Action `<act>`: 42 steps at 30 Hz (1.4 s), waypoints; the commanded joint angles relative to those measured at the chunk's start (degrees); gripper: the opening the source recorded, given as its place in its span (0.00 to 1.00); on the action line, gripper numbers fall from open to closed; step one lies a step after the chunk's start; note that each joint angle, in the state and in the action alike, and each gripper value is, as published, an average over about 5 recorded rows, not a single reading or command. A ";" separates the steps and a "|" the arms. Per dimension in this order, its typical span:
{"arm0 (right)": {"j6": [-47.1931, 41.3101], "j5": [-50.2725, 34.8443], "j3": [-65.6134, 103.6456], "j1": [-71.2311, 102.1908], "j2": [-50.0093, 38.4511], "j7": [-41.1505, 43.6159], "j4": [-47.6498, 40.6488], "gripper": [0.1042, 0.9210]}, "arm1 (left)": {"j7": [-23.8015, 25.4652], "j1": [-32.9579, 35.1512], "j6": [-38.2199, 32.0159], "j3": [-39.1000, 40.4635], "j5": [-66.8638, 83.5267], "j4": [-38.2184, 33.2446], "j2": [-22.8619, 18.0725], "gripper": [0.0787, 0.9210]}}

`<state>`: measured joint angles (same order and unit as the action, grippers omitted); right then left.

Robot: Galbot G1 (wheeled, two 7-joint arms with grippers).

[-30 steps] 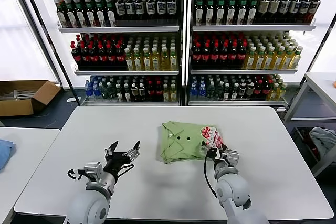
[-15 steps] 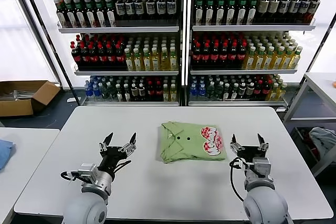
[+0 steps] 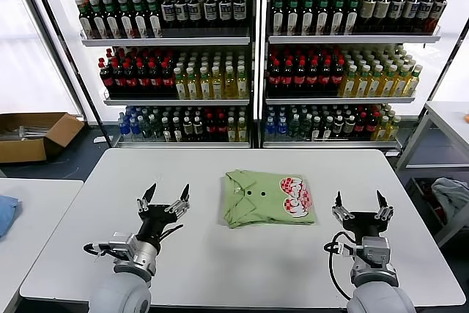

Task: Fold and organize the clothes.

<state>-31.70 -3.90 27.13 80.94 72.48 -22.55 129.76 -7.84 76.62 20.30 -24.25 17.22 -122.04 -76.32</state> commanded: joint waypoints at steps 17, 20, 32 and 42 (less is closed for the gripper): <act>-0.43 3.20 -0.83 2.63 0.64 -0.20 2.16 0.88 | 1.40 0.26 -0.22 0.39 -1.08 -0.25 0.46 0.88; -0.37 3.28 -0.89 2.90 0.66 -0.23 2.21 0.88 | 1.43 0.24 -0.45 0.40 -1.08 -0.09 0.49 0.88; -0.39 3.39 -1.01 2.46 0.59 -0.14 1.67 0.88 | 3.42 0.12 0.75 -0.91 -3.73 0.57 0.86 0.88; -0.29 3.36 -0.98 2.45 0.35 -0.06 1.31 0.88 | 3.36 0.09 1.44 -1.23 -3.66 0.49 0.79 0.88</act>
<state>-32.05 -0.60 26.08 83.31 72.96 -22.62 131.18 -4.97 76.74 21.34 -25.37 14.21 -121.52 -75.51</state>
